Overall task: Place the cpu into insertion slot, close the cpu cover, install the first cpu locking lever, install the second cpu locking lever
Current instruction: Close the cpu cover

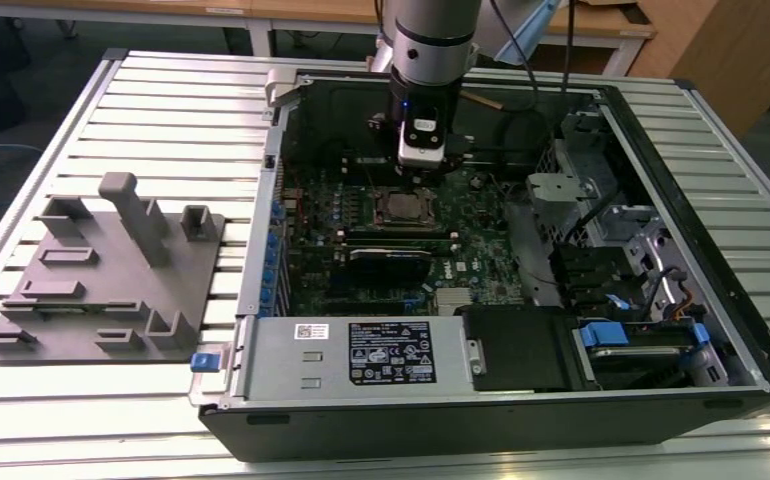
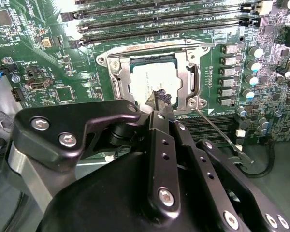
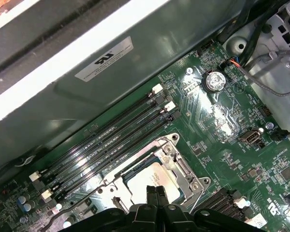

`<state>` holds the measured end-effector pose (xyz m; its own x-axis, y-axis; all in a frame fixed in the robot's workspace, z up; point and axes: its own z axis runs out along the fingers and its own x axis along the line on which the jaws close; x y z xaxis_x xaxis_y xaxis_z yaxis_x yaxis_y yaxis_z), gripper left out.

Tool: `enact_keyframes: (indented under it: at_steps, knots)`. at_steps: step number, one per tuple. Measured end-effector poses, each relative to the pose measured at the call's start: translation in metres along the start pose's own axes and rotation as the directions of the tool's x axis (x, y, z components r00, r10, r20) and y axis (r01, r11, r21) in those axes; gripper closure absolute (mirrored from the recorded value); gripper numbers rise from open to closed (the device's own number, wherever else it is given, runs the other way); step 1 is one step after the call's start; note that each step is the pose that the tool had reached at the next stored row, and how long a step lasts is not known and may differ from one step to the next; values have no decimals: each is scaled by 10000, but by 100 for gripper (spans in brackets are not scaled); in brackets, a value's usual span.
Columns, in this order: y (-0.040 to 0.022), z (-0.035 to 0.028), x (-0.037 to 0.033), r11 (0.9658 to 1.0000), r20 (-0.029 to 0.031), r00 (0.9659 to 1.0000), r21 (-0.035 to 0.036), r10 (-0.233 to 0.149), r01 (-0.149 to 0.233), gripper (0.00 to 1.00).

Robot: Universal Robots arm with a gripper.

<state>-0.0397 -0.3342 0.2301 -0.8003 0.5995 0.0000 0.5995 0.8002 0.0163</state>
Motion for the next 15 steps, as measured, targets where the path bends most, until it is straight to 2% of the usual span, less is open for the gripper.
enact_keyframes:
  at_steps: [9, 15]
  knots:
    - [0, 0, 0, 10000, 0, 10000, 1, -59, 59, 90]
    - [0, 1, 0, 9982, -10, 9982, 1, -607, 607, 90]
